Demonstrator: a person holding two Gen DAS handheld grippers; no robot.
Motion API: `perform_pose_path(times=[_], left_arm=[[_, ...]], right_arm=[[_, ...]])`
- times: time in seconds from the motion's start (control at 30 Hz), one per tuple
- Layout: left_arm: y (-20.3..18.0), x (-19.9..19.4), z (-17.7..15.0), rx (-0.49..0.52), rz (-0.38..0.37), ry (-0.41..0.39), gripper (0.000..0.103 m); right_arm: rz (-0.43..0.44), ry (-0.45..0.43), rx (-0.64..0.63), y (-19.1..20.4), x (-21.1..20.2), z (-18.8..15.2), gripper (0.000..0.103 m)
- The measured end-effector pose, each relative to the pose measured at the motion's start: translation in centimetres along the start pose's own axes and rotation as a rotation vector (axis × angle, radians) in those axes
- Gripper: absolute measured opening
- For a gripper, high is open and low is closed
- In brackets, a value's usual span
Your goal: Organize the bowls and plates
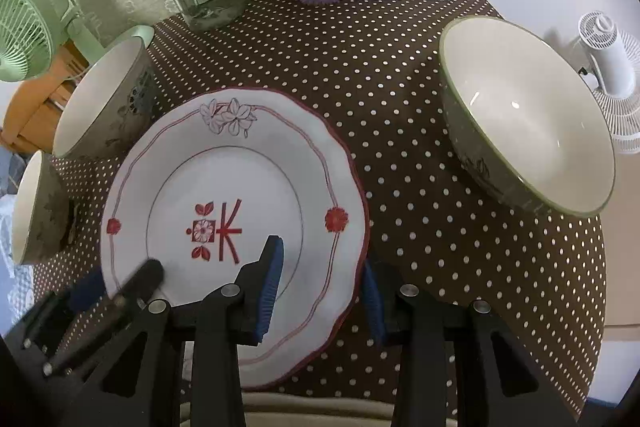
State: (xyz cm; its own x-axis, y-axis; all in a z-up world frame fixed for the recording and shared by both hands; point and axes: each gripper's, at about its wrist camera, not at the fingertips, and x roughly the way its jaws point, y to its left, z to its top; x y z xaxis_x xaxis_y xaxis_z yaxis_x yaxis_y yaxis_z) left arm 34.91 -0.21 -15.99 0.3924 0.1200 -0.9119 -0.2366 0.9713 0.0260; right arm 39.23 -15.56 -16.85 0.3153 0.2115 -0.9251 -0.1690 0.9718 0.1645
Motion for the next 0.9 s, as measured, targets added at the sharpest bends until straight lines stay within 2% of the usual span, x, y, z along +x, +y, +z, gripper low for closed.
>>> perform_pose_path(times=[0.23, 0.5, 0.9], left_arm=[[0.2, 1.3, 1.9, 0.017, -0.008, -0.047, 0.046], [-0.2, 1.5, 2.3, 0.028, -0.02, -0.049, 0.046], [0.7, -0.7, 2.3, -0.019, -0.054, -0.057, 0.046]], right_arm=[[-0.005, -0.016, 0.001, -0.1, 1.2, 1.6, 0.041], [-0.018, -0.026, -0.004, 0.4, 1.5, 2.1, 0.041], [0.003, -0.078, -0.009, 0.8, -1.2, 2.1, 0.041]])
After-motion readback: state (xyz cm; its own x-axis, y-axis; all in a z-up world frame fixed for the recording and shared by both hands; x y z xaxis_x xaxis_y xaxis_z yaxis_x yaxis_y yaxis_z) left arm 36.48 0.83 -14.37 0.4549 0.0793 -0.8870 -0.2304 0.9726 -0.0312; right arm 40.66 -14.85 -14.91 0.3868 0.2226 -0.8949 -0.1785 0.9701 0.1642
